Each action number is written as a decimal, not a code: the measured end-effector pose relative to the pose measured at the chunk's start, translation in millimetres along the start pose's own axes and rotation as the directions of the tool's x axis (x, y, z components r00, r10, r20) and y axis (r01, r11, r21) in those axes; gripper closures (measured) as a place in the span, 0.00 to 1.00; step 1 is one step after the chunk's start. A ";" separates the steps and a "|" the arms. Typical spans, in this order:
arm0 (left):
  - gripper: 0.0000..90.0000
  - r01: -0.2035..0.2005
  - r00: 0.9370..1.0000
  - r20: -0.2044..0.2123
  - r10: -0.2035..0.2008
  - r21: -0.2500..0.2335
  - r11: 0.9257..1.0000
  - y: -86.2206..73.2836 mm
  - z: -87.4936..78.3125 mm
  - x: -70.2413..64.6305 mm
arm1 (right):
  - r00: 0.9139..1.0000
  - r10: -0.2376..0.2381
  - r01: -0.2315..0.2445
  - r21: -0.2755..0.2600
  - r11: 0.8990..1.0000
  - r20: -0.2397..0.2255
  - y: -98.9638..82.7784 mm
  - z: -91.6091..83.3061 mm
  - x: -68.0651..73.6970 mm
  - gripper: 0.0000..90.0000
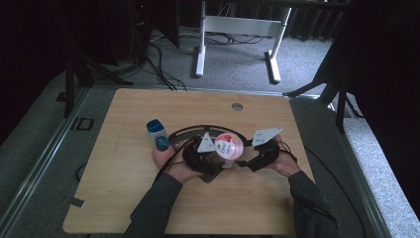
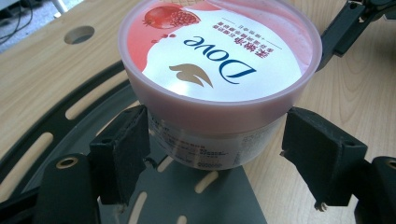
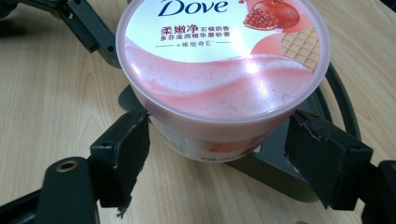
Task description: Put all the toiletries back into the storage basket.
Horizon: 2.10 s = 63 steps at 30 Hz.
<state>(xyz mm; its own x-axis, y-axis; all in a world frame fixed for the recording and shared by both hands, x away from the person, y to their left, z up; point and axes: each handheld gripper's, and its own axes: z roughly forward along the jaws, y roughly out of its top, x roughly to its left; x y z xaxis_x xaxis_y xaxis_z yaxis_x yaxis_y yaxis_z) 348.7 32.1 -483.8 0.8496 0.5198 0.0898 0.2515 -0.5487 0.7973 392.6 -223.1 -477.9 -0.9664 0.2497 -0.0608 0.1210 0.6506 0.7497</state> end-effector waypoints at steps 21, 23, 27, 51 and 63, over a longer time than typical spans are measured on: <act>0.27 -0.001 1.000 -0.028 0.001 0.008 1.000 8.0 10.4 13.0 | 1.000 0.010 -0.010 0.011 1.000 0.024 4.2 2.3 -17.2 0.24; 0.27 -0.001 0.999 -0.036 0.002 0.011 1.000 8.2 11.7 13.9 | 1.000 0.014 -0.015 0.015 1.000 0.025 4.4 3.4 -18.8 0.24; 0.27 0.000 0.999 -0.051 0.000 0.012 1.000 8.4 13.7 16.0 | 0.999 0.022 -0.022 0.014 1.000 0.024 4.1 6.4 -22.9 0.24; 0.27 0.049 0.995 -0.092 -0.049 0.004 0.999 3.7 35.6 29.5 | 0.996 0.069 -0.071 0.044 0.996 0.053 2.3 21.2 -42.6 0.24; 0.27 0.081 0.992 -0.094 -0.080 0.008 0.997 0.7 50.2 31.0 | 0.992 0.112 -0.116 0.059 0.991 0.062 -6.7 27.1 -49.3 0.25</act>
<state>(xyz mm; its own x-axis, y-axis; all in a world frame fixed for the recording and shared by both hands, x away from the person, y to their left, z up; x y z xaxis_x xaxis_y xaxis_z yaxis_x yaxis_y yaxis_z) 398.5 15.0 -510.4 0.7796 0.6210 0.0816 0.3228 -0.5101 0.7973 445.5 -220.4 -497.9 -0.9307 0.3654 -0.0174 0.2453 0.6587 0.7113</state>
